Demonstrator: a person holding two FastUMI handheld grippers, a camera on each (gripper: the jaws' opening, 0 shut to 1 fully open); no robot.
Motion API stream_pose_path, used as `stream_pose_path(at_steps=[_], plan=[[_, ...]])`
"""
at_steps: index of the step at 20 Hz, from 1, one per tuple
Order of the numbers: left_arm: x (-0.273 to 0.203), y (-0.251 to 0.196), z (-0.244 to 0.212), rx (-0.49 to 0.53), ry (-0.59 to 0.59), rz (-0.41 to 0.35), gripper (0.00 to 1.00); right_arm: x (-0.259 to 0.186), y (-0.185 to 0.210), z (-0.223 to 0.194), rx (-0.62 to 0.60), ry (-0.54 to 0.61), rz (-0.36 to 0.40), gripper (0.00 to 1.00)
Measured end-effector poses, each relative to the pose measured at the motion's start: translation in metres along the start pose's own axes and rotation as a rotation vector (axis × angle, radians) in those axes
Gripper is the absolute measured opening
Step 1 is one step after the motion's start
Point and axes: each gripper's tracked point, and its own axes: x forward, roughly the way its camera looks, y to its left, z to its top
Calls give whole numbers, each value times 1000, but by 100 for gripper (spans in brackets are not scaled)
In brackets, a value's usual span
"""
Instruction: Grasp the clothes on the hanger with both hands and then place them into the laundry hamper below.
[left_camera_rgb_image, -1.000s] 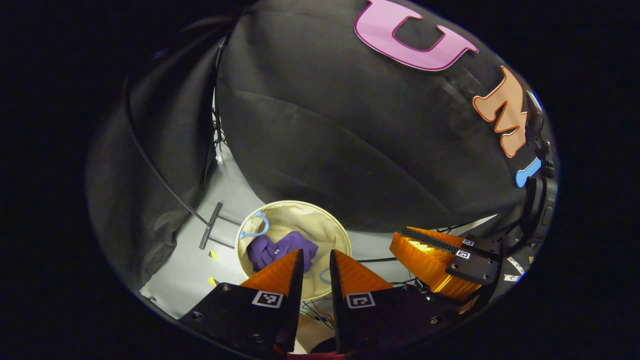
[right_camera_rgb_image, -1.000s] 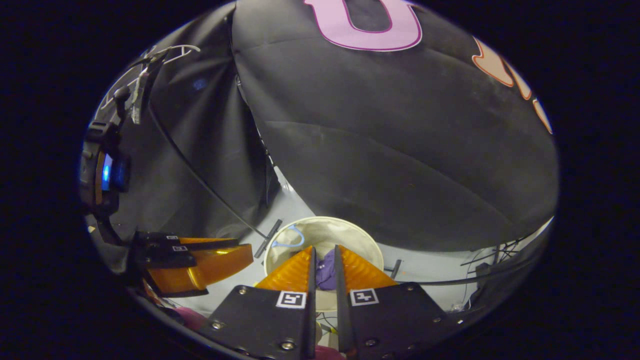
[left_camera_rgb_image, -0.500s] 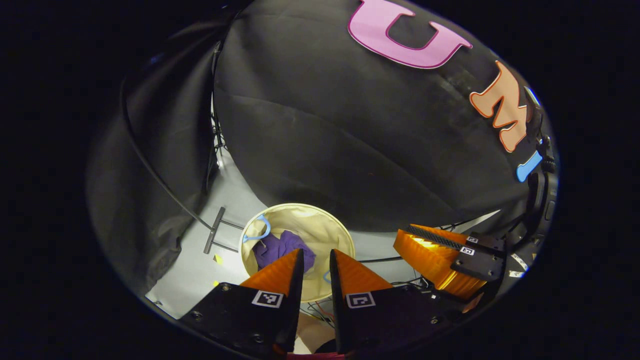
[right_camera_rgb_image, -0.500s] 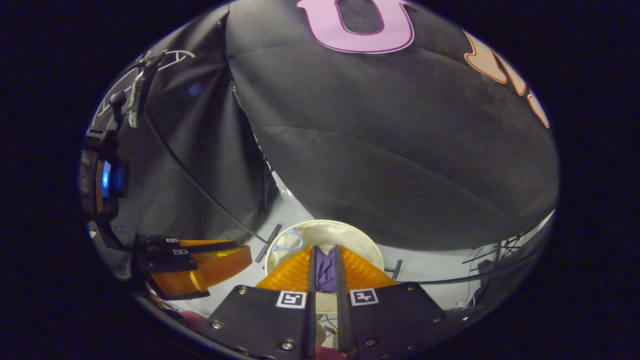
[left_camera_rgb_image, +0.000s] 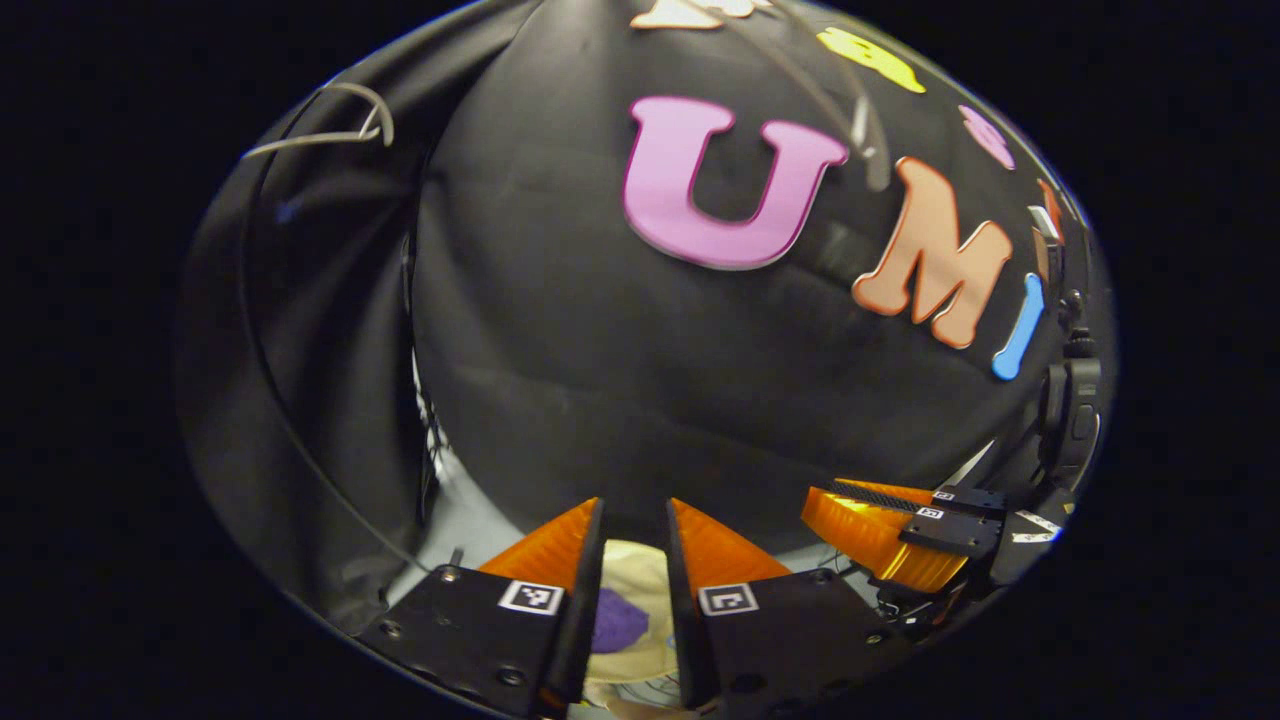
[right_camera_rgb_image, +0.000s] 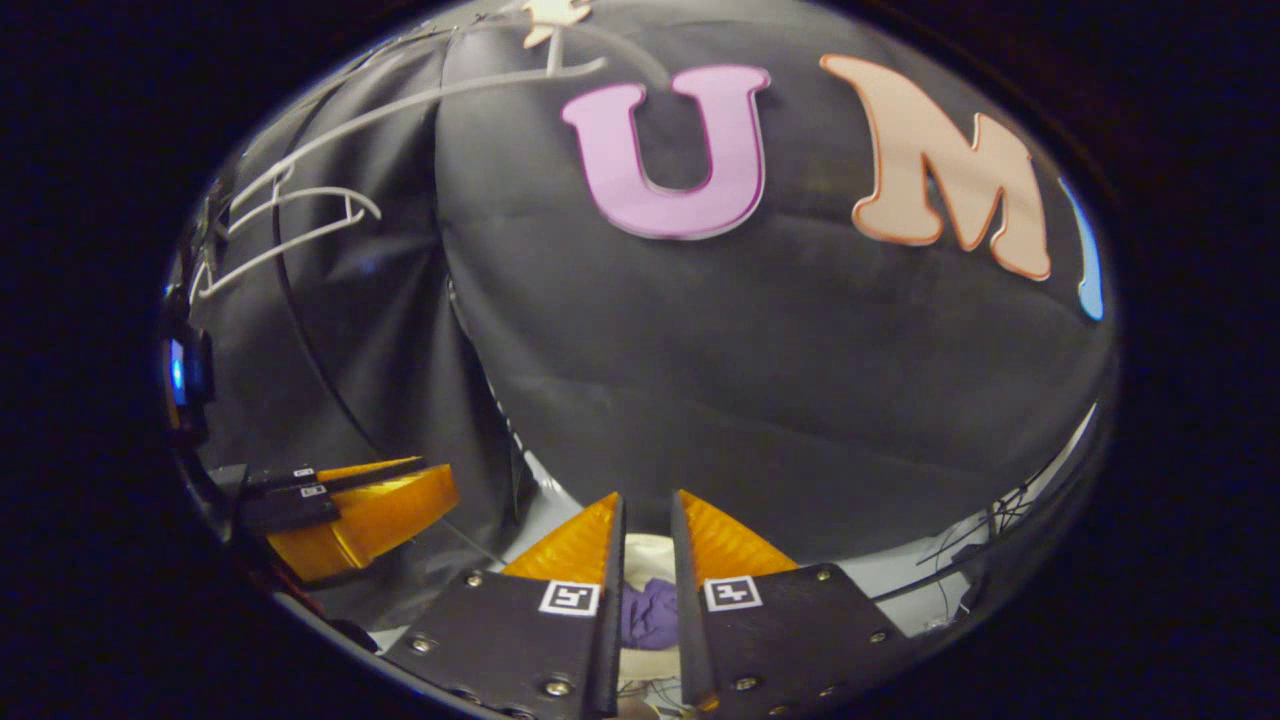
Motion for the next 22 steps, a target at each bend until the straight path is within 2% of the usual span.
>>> stream_pose_path(at_steps=[1, 2, 3, 4, 5, 8, 9, 10, 11, 13, 15, 16, 17, 21, 22], plan=[[-9, -2, 12, 40, -40, -14, 54, -12, -2, 14, 8, -38, -17, 24], [-19, -5, 24, 79, -79, -27, 46, -25, -3, 24, 20, -77, -33, 24], [-28, -9, 35, 116, -120, -40, 52, -40, -3, 33, 32, -112, -41, 27], [-39, -15, 47, 146, -158, -53, 63, -56, -3, 40, 40, -143, -56, 29], [-53, -22, 54, 171, -190, -71, 54, -72, -2, 48, 46, -172, -64, 32], [-93, -42, 73, 200, -266, -138, 76, -119, 5, 56, 56, -247, -93, 41], [-104, -49, 79, 203, -291, -154, 85, -136, 8, 58, 57, -268, -105, 47], [-115, -55, 84, 208, -310, -169, 94, -153, 12, 58, 59, -289, -120, 49], [-130, -54, 85, 218, -326, -175, 99, -169, 15, 56, 60, -303, -133, 57], [-159, -59, 89, 236, -361, -180, 99, -204, 26, 51, 63, -331, -145, 58], [-192, -61, 92, 256, -381, -188, 98, -236, 32, 45, 57, -353, -163, 69], [-201, -61, 94, 263, -386, -191, 99, -250, 36, 43, 55, -367, -169, 70], [-211, -64, 96, 265, -392, -198, 99, -265, 40, 41, 54, -376, -177, 81], [-257, -60, 92, 272, -404, -210, 99, -318, 55, 36, 50, -412, -198, 89], [-265, -61, 94, 279, -412, -209, 99, -330, 57, 39, 45, -427, -198, 88]])
